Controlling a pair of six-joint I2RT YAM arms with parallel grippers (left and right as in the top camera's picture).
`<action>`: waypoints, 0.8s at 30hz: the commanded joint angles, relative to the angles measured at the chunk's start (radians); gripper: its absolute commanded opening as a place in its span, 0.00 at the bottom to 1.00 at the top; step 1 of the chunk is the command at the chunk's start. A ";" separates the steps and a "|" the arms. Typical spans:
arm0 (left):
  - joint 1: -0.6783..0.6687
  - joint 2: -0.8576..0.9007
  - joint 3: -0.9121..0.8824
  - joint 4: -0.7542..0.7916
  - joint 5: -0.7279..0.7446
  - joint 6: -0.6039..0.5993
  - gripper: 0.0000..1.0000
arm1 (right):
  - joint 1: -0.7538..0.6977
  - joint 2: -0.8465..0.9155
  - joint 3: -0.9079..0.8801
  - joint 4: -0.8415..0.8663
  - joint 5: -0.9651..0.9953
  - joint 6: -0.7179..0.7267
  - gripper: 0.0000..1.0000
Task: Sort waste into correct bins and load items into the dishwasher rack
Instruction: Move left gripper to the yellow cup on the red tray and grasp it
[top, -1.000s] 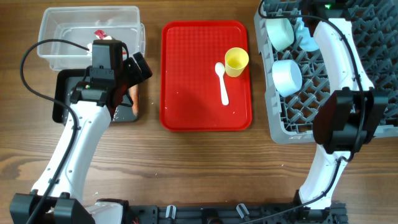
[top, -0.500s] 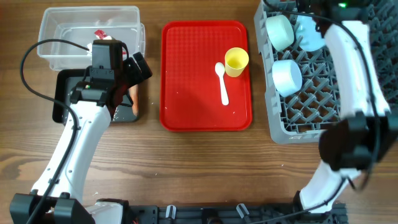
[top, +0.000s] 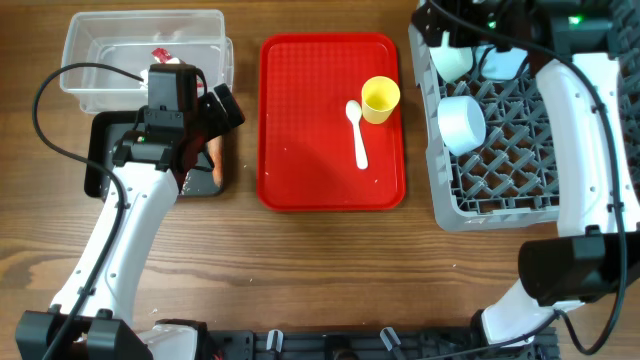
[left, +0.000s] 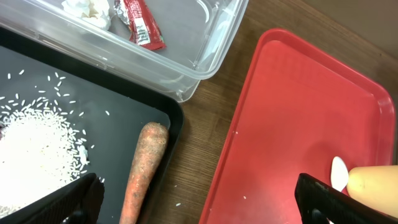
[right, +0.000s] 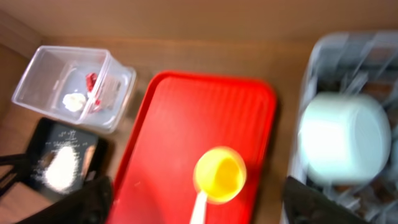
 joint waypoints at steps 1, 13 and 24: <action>0.003 0.005 0.001 0.003 -0.009 -0.010 1.00 | 0.076 0.019 0.002 -0.039 0.140 0.195 0.85; 0.003 0.005 0.001 0.003 -0.009 -0.010 1.00 | 0.278 0.054 0.002 -0.145 0.366 0.282 0.85; 0.003 0.005 0.001 0.003 -0.009 -0.010 1.00 | 0.286 0.116 0.002 -0.140 0.367 0.299 0.83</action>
